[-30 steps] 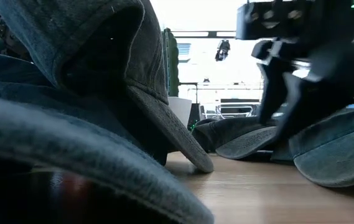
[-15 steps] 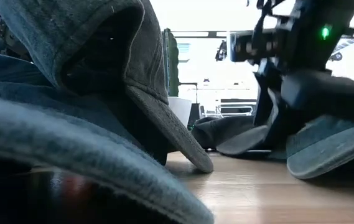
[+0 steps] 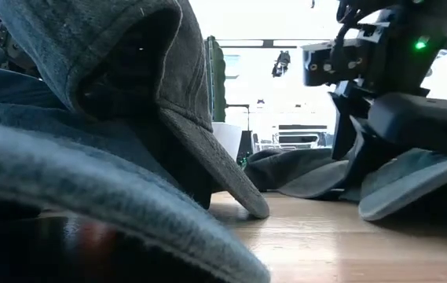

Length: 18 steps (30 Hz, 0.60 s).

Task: Pick & Place hat
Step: Put the right black cap into the blue bin

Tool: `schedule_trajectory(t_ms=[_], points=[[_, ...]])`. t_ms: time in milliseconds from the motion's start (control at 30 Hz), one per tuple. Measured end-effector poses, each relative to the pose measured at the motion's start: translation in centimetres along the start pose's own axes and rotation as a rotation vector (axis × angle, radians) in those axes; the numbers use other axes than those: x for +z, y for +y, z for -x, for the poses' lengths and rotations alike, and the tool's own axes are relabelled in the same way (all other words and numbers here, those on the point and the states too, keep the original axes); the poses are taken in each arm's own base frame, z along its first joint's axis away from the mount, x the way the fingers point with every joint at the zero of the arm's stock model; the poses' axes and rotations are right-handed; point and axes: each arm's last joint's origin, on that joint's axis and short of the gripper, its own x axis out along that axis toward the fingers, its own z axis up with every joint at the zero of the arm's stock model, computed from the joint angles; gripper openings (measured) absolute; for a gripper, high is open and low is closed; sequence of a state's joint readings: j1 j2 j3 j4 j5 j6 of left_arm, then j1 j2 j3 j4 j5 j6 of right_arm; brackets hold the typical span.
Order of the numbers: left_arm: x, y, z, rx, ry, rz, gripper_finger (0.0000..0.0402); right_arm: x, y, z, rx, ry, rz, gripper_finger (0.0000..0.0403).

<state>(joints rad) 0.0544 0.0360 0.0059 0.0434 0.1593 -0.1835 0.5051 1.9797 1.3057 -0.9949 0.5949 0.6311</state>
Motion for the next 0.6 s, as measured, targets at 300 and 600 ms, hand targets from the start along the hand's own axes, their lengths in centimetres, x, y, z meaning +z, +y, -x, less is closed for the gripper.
schedule_trajectory(t_ms=[300,600], points=[[0.0,0.0,0.0,0.000,0.000,0.000,0.0174,0.6,-1.9,-0.7,-0.044,0.050,-0.095,0.0047],[0.0,0.0,0.0,0.000,0.000,0.000,0.0174,1.5,-4.7,2.7,0.016,-0.032,-0.244,0.0009]])
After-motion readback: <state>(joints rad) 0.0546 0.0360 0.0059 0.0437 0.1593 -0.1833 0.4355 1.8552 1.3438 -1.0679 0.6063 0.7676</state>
